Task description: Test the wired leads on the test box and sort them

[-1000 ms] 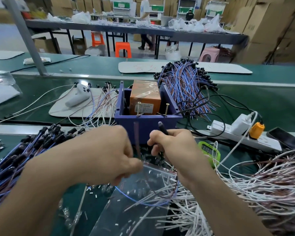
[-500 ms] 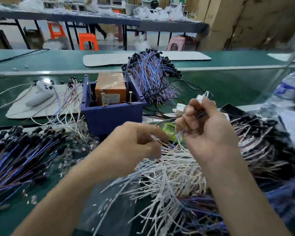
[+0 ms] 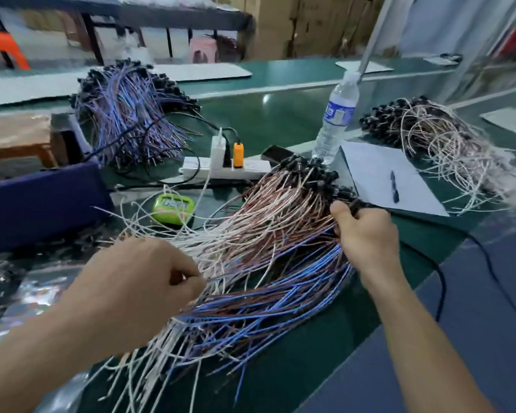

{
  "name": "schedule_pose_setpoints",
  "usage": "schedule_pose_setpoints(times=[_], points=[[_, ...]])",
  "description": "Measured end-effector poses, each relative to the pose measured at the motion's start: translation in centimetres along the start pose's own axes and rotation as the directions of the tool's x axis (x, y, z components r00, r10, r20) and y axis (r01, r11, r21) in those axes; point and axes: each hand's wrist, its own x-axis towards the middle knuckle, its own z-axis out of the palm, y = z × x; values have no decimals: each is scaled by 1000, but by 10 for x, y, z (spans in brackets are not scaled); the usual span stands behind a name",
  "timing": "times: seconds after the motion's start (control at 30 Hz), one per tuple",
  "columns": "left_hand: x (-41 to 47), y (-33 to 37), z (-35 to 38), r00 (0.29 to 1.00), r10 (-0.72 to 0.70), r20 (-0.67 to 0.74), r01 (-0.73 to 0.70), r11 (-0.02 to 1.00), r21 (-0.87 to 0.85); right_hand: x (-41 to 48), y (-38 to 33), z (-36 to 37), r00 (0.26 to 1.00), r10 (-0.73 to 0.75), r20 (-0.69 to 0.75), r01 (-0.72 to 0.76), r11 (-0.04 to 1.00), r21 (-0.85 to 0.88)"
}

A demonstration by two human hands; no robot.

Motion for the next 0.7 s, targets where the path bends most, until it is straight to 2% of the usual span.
schedule_pose_setpoints(times=[0.03,0.07,0.13,0.2,0.3,0.37,0.43,0.5,0.57,0.7], points=[[3,14,6,998,39,-47,-33,993,114,6,7,-7,1000,-29,-3,28,991,-131],[6,28,14,993,76,-91,-64,990,126,11,12,-11,998,-55,11,56,967,-249],[13,52,30,986,109,-123,-108,994,16,20,18,-14,996,-78,31,84,911,-404],[20,68,46,982,123,-144,-126,992,-17,28,19,-12,998,-45,32,55,892,-449],[27,78,66,968,146,-203,-131,988,86,33,19,-7,999,16,33,1,880,-474],[24,81,74,956,204,-208,-157,962,222,30,18,-5,999,-15,-40,-7,869,-495],[21,80,78,933,269,-241,-199,940,277,19,14,-3,989,-88,-117,22,880,-474],[18,78,78,936,258,-238,-195,946,259,2,6,3,983,-144,-112,83,901,-425],[16,74,72,942,207,-265,-165,971,173,-21,-8,13,980,-196,-45,165,911,-378],[16,53,50,909,-12,-416,-11,999,-53,-63,-44,40,936,-335,106,350,911,-216]])
